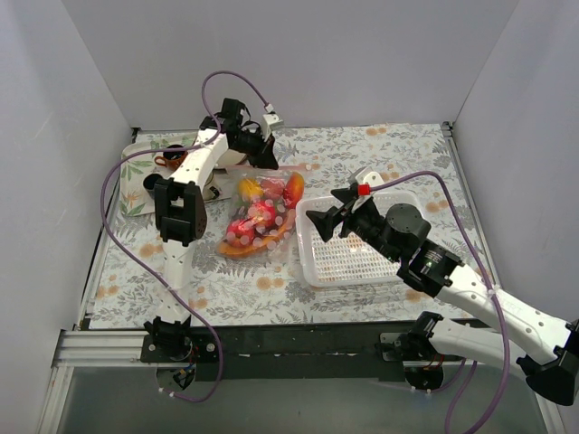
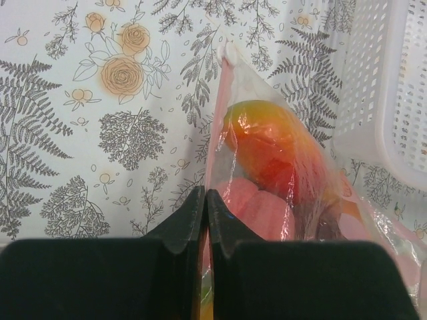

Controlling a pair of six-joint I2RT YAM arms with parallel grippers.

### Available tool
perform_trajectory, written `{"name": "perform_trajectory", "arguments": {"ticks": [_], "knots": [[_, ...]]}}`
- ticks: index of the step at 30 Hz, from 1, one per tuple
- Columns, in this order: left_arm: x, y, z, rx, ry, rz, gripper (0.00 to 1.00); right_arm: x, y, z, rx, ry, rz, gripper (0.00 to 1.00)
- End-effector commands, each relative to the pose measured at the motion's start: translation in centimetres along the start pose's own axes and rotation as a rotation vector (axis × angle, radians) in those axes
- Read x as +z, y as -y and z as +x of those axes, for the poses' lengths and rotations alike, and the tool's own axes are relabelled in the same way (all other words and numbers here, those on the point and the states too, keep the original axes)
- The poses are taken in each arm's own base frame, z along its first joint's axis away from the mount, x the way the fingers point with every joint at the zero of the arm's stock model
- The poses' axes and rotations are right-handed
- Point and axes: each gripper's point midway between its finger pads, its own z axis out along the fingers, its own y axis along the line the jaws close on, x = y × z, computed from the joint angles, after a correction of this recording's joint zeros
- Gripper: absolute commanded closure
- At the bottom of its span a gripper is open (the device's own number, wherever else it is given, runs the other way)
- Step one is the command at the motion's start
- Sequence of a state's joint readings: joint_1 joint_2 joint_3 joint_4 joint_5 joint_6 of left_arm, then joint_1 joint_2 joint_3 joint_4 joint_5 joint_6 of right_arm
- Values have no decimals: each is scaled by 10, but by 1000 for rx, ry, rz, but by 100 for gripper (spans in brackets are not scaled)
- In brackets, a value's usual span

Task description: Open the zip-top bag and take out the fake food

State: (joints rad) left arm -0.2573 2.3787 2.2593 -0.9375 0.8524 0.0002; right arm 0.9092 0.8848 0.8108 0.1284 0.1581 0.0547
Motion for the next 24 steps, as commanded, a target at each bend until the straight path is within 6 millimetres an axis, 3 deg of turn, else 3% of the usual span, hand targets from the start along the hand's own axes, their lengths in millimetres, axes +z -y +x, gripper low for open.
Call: {"name": "perform_trajectory", "arguments": {"ticks": [1,5,11,16,24], "knots": [[-64,44,-82,157,128,-15,100,-3,7,-18,-21,57,34,15],[-92,79,-96,212,152,-1,100,-2,14,-13,-36,49,70,15],[-120,127,-96,239,154,49,100,-1,35,9,-50,13,168,15],[-131,163,-74,203,122,109,100,4,39,19,-51,2,154,14],[-143,203,-39,167,50,175,100,14,15,32,-97,-31,-22,13]]}}
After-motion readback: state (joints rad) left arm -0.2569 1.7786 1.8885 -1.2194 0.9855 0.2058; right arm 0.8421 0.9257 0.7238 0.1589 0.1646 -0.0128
